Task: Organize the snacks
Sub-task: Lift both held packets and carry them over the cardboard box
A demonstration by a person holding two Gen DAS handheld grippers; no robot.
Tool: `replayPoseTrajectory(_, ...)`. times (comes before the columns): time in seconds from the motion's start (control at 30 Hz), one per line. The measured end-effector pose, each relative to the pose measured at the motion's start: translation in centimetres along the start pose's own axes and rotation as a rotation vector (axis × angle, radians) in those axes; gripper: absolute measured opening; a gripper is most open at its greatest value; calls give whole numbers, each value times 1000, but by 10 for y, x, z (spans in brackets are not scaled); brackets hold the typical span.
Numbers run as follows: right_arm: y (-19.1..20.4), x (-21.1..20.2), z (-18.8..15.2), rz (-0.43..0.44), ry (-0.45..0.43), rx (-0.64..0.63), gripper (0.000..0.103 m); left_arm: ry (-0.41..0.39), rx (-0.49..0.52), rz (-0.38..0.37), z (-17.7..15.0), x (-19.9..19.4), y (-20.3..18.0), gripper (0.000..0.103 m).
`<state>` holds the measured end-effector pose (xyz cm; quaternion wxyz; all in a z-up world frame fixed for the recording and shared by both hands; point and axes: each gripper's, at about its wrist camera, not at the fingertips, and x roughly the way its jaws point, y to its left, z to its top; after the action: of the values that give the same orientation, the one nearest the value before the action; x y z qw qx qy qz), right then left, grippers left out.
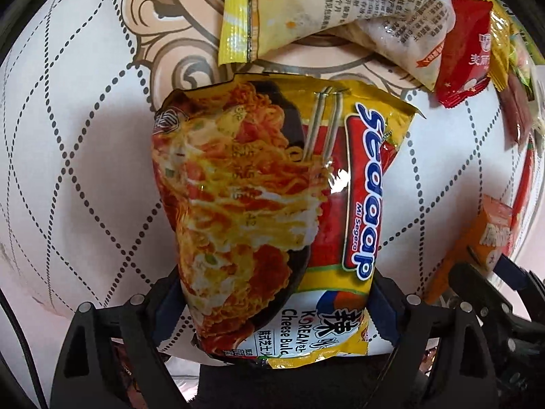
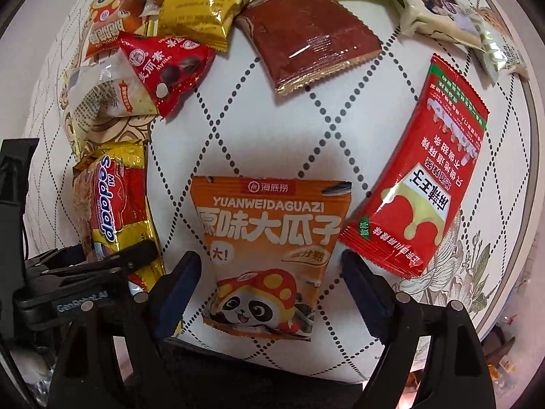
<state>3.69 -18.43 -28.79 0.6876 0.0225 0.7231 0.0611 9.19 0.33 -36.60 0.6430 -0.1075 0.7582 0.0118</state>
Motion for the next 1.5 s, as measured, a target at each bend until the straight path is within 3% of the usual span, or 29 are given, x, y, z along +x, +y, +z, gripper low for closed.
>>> replayPoseTrajectory(0.27,2,3,-1,-6,9,27,86,-11,-19,0,4,0,-9,91)
replayPoseTrajectory(0.33,4,5,-1,-29,6,26,74,-38,-16,5,1,4,-9,85)
replayPoseTrajectory(0.43,13,-6,-6,-54,-14,24,60,-64,8,13,-6,-11,-12,85)
replayPoseTrajectory(0.83,8,-36,-10,34,-64,-43,56,-142,79,-19,-23,-63,-30,85)
replayPoseTrajectory(1.07,-13,-79,-1,101,-113,-65,56,-224,97,-104,-25,-123,-43,85)
replayPoseTrajectory(1.33,-36,-163,40,161,-253,-27,56,-383,164,-189,33,-219,-97,85)
replayPoseTrajectory(1.5,-57,-219,99,170,-398,-17,56,-461,210,-194,98,-262,-131,85)
